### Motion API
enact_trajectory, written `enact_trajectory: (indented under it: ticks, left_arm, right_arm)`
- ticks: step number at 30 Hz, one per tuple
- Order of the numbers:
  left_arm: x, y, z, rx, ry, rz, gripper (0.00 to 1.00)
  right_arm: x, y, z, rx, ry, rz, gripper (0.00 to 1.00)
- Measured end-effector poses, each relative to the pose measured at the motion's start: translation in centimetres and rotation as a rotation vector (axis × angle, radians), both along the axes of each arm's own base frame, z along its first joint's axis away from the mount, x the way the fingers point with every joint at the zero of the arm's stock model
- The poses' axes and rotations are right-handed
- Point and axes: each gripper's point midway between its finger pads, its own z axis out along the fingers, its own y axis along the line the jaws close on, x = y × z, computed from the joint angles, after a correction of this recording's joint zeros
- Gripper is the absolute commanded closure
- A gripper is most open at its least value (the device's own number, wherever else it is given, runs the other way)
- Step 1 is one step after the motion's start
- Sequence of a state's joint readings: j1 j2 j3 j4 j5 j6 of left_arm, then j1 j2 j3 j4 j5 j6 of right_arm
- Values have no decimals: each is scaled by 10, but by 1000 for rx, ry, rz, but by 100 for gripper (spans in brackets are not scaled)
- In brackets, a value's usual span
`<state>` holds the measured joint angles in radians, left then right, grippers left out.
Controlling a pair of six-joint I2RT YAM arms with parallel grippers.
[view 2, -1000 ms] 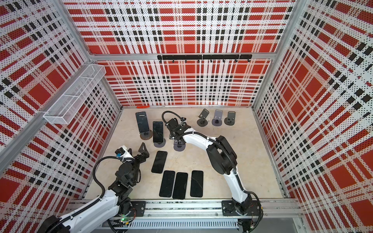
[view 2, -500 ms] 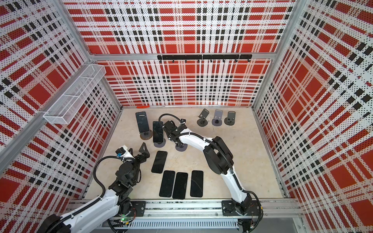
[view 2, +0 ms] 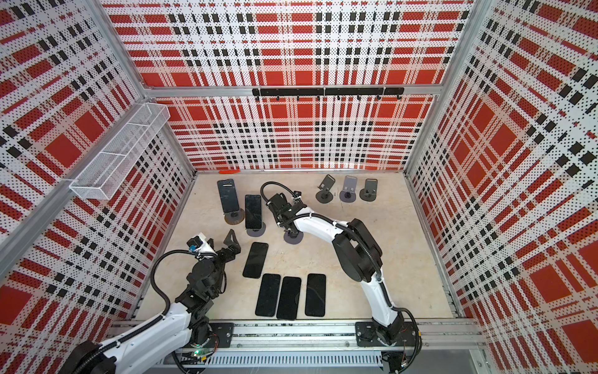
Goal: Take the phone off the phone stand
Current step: 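Move the right gripper farther from the robot over the empty grey stands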
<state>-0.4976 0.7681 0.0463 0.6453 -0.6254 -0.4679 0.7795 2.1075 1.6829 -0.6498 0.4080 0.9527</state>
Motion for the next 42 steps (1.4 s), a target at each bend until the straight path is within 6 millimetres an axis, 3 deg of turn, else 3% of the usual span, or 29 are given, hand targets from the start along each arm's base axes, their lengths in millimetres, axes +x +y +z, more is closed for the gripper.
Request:
enact_trajectory:
  ticks: [9,17,24,29,34,42]
  left_arm:
    - [1,-1,0,0,1,-5,2]
    - [1,-1,-3,5,12,-6,2]
    - [2,-1,-8,12,26,-10,2]
    - [2,-1,-8,11,28,-8,2]
    - [3,-1,-10,13,35,-8,2]
    - [4,-2,-11,12,36,-14,2]
  right_arm:
    - [50,-55,22,56,-59,-93,42]
    - [78,-101,25,49,-74,-152,43]
    - [103,-159,27,33,-87,-234,44]
    - [119,-190,34,32,-103,-271,43]
    - [130,-192,39,31,-124,-268,42]
    - [129,-190,21,15,-89,-251,41]
